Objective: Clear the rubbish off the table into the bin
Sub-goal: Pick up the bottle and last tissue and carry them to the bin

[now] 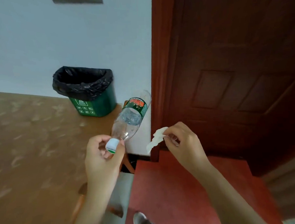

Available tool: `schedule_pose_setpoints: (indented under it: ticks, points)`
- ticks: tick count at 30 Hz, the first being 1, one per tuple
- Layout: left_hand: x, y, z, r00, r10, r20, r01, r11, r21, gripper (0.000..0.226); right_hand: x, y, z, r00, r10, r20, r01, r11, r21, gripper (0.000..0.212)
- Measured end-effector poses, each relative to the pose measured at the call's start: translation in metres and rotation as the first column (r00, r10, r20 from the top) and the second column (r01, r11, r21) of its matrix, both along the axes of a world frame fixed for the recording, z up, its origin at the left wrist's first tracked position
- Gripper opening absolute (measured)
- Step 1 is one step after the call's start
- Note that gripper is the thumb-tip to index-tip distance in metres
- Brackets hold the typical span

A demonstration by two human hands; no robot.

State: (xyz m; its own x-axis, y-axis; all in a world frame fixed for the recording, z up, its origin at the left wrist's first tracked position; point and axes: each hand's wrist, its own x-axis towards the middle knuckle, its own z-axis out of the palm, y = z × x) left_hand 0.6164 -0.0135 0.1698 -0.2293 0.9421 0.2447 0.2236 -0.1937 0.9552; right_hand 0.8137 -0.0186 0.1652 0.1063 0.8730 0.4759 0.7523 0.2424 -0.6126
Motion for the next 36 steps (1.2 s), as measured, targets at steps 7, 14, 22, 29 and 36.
schedule_pose_setpoints:
  ticks: [7,14,22,29,36]
  points:
    - [-0.035,0.093,0.012,0.964,0.259,0.05,-0.26,0.965,0.015,0.026,-0.04,0.14,0.03,0.966,0.251,0.06,-0.253,0.967,0.029,0.006]
    - [-0.059,0.144,0.001,0.886,0.464,0.008,-0.464,0.886,-0.02,0.031,-0.069,0.227,0.008,0.905,0.424,0.032,-0.422,0.905,-0.053,0.008]
    - [-0.063,0.177,0.0,0.735,0.678,0.017,-0.677,0.735,-0.034,0.03,-0.086,0.324,0.015,0.824,0.567,0.017,-0.566,0.824,-0.024,0.008]
    - [-0.055,0.21,0.011,0.606,0.793,0.057,-0.793,0.608,-0.028,0.028,-0.108,0.412,0.035,0.769,0.639,-0.004,-0.639,0.769,0.016,0.009]
    - [-0.058,0.23,0.008,0.549,0.835,0.044,-0.835,0.55,-0.025,0.027,-0.134,0.464,0.018,0.807,0.58,0.112,-0.568,0.814,-0.123,0.014]
